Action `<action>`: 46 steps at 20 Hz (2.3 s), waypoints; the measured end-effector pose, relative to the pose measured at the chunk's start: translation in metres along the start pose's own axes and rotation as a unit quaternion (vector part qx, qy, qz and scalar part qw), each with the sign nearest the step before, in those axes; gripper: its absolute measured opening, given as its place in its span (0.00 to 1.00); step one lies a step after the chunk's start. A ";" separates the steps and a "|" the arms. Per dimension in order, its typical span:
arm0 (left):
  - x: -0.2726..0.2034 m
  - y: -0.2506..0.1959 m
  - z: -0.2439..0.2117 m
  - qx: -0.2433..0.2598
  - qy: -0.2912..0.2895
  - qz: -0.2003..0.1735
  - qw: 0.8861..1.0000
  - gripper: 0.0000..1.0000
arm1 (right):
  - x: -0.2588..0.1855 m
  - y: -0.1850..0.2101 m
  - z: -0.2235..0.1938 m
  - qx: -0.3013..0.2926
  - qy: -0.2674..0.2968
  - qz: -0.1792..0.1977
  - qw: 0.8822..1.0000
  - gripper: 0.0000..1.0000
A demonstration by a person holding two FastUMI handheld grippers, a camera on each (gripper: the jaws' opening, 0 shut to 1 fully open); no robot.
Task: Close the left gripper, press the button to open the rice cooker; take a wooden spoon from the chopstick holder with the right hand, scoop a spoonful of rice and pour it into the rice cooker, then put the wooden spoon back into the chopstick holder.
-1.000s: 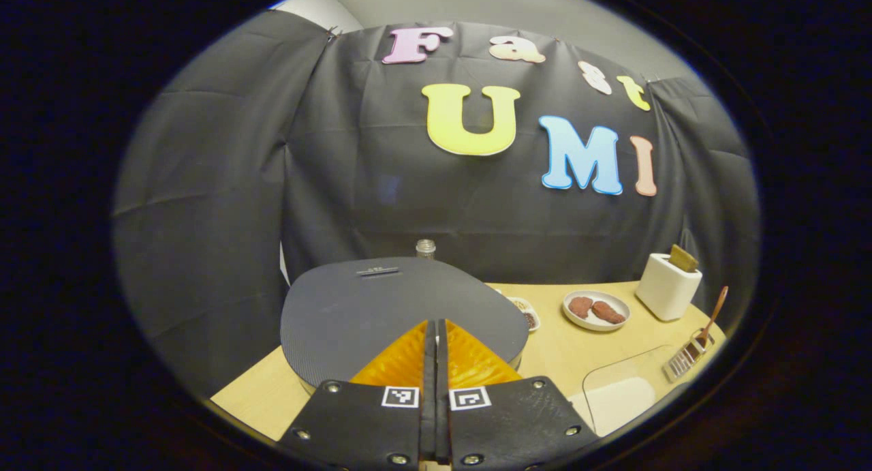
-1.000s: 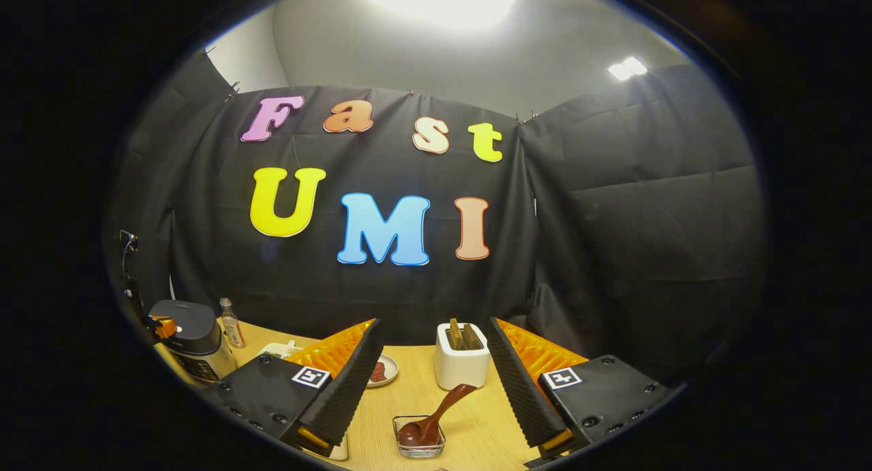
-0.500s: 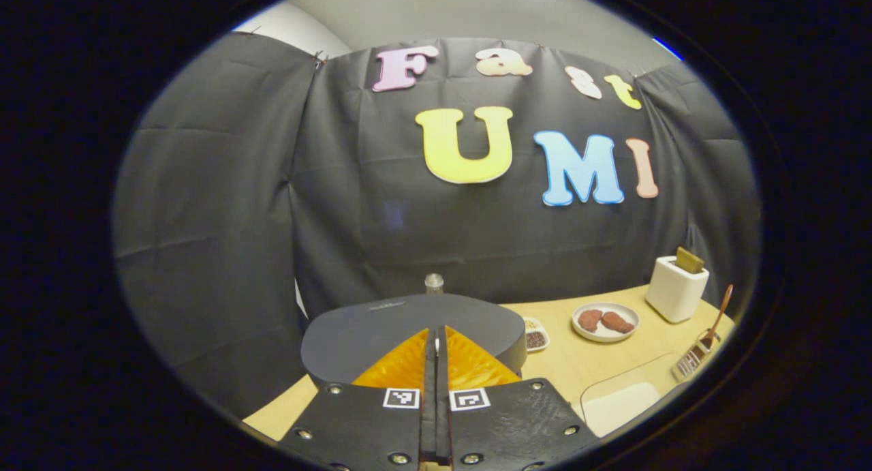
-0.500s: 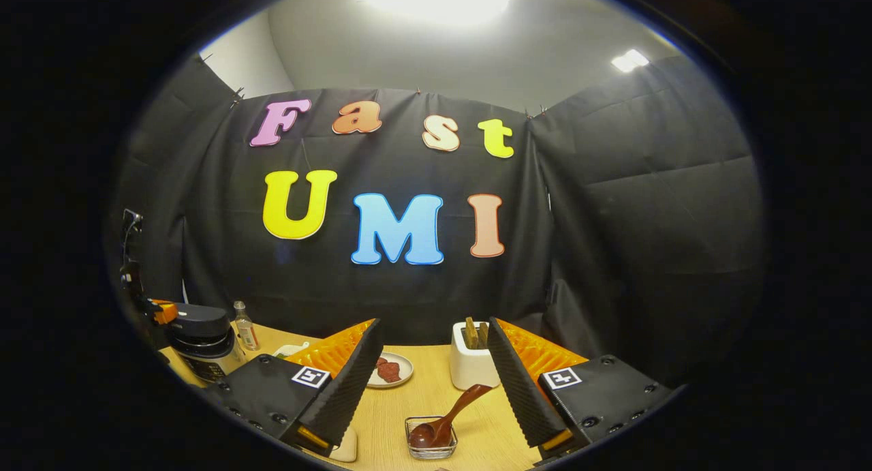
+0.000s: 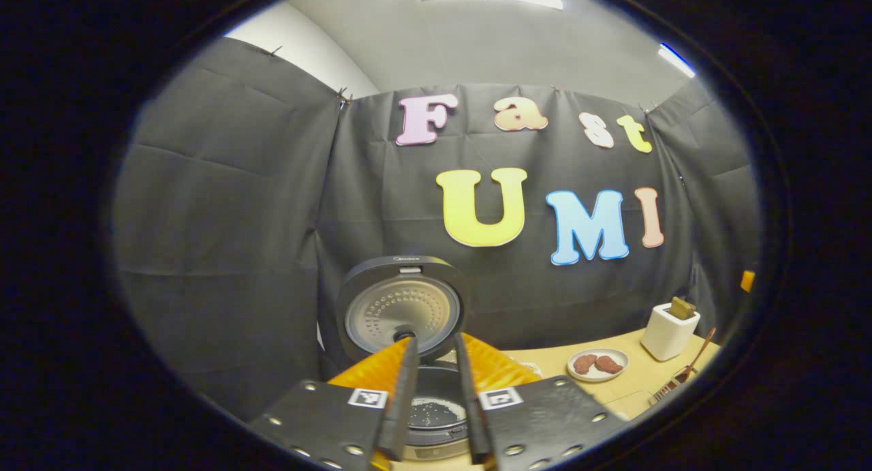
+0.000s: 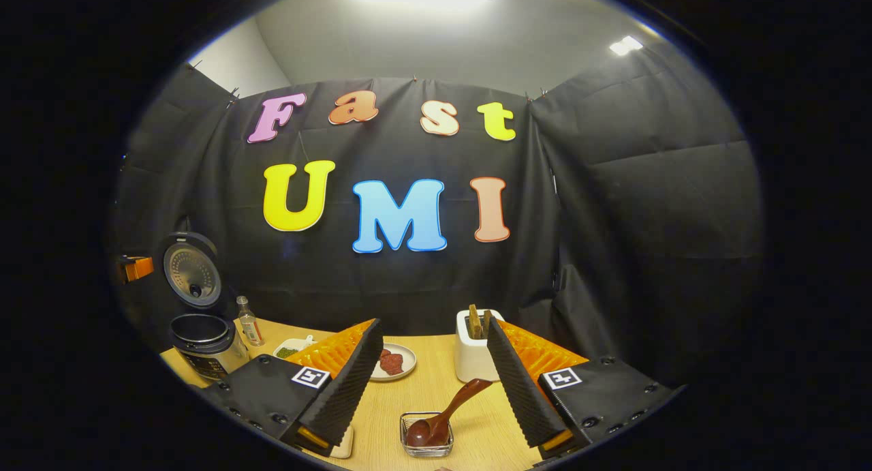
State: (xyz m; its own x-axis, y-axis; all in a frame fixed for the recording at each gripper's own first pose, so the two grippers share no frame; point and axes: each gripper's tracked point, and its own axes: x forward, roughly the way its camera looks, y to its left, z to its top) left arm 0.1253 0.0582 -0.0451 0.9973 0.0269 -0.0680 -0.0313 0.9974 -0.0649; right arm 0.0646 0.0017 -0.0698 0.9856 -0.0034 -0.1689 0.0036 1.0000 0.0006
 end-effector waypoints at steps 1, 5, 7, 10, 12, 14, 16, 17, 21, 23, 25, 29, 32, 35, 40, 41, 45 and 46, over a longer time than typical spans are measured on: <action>-0.010 0.002 0.005 0.005 -0.007 0.002 1.000 0.59 | 0.005 -0.002 -0.006 0.006 0.009 0.002 1.000 0.98; -0.044 0.012 0.015 0.018 -0.012 0.017 1.000 0.81 | 0.027 -0.010 -0.039 0.031 0.057 0.006 0.998 0.98; -0.057 0.019 0.016 0.018 -0.008 0.025 0.999 0.81 | 0.038 -0.014 -0.056 0.040 0.080 0.004 0.996 0.96; -0.074 0.032 0.021 0.027 -0.008 0.043 0.999 0.81 | 0.054 -0.022 -0.083 0.060 0.118 -0.003 0.991 0.92; -0.084 0.038 0.021 0.030 -0.005 0.053 0.998 0.82 | 0.063 -0.023 -0.104 0.080 0.149 -0.004 0.986 0.98; -0.090 0.044 0.022 0.032 -0.003 0.063 0.998 0.81 | 0.071 -0.024 -0.125 0.092 0.181 -0.007 0.979 0.98; -0.097 0.051 0.020 0.035 0.001 0.073 0.997 0.81 | 0.075 -0.028 -0.144 0.099 0.206 -0.014 0.973 0.98; -0.100 0.053 0.019 0.036 0.002 0.076 0.996 0.80 | 0.076 -0.030 -0.151 0.102 0.215 -0.017 0.971 0.98; -0.106 0.058 0.014 0.039 0.013 0.086 0.995 0.81 | 0.077 -0.029 -0.181 0.126 0.256 -0.012 0.958 0.93; -0.110 0.060 0.013 0.039 0.014 0.089 0.995 0.81 | 0.079 -0.025 -0.193 0.145 0.276 -0.008 0.950 0.96; -0.113 0.061 0.014 0.039 0.013 0.090 0.995 0.82 | 0.079 -0.022 -0.204 0.166 0.295 -0.004 0.941 0.80; -0.113 0.062 0.015 0.041 0.014 0.089 0.995 0.81 | 0.082 -0.013 -0.208 0.219 0.310 0.007 0.925 0.24; -0.111 0.062 0.016 0.036 0.013 0.086 0.996 0.82 | 0.080 -0.013 -0.201 0.211 0.297 0.013 0.931 0.09; -0.104 0.059 0.016 0.034 0.011 0.079 0.996 0.81 | 0.070 -0.008 -0.174 0.186 0.267 0.018 0.945 0.08; -0.089 0.047 0.011 0.024 0.010 0.058 0.998 0.81 | 0.063 -0.006 -0.119 0.132 0.214 0.020 0.968 0.09; -0.086 0.046 0.008 0.024 0.011 0.054 0.998 0.82 | 0.061 -0.003 -0.109 0.120 0.203 0.022 0.972 0.09; -0.073 0.042 0.000 0.017 0.017 0.037 0.999 0.81 | 0.053 0.026 -0.079 0.089 0.174 0.044 0.980 0.08; -0.068 0.042 -0.001 0.015 0.018 0.034 0.999 0.82 | 0.051 0.035 -0.073 0.080 0.168 0.051 0.981 0.08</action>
State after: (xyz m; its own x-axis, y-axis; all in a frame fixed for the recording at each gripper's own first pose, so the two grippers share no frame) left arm 0.0557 0.0984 -0.0445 0.9899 0.0926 -0.1071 -0.0963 0.9949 -0.0292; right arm 0.1028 0.0371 -0.1506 0.8713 0.1239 -0.4749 -0.0387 0.9819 0.1852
